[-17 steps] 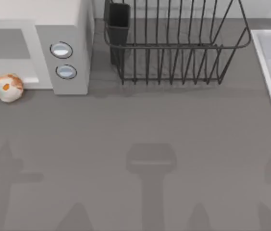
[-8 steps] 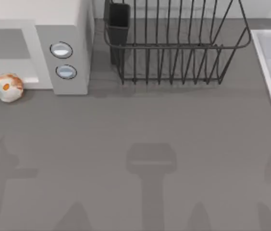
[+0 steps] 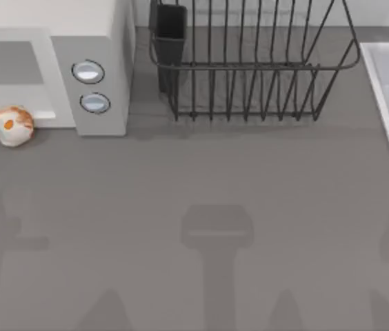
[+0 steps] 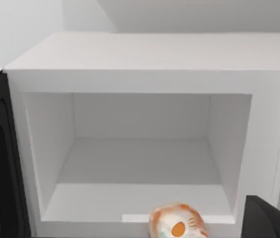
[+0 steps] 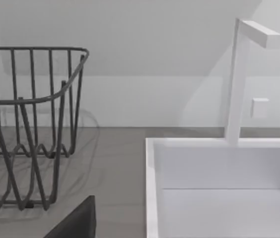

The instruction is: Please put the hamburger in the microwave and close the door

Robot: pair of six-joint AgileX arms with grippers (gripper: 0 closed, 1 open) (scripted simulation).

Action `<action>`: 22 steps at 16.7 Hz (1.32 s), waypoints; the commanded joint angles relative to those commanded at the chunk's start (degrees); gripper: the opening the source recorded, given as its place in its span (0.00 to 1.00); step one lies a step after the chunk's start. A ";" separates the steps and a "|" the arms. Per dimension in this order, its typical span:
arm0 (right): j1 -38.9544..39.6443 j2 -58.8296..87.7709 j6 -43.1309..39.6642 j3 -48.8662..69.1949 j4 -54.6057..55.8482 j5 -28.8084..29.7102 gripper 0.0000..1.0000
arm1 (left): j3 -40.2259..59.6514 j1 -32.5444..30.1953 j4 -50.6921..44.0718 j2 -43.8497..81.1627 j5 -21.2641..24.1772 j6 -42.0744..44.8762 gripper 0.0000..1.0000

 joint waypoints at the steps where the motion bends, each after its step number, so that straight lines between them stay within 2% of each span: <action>1: 0.00 0.00 0.00 0.00 0.00 0.00 1.00 | 0.14 0.20 0.13 0.20 0.20 0.01 0.00; 8: 0.00 0.00 0.00 0.00 0.00 0.00 1.00 | 5.89 9.91 5.57 11.74 9.96 0.22 0.00; 14: 0.00 0.00 0.00 0.00 0.00 0.00 1.00 | 6.87 11.32 5.68 12.89 11.35 0.28 0.00; 20: 0.00 0.00 0.00 0.00 0.00 0.00 1.00 | 11.18 23.52 4.48 16.05 23.62 0.49 0.00; 22: 0.00 0.00 0.00 0.00 0.00 0.00 1.00 | 12.62 25.88 3.91 16.92 25.96 0.54 0.00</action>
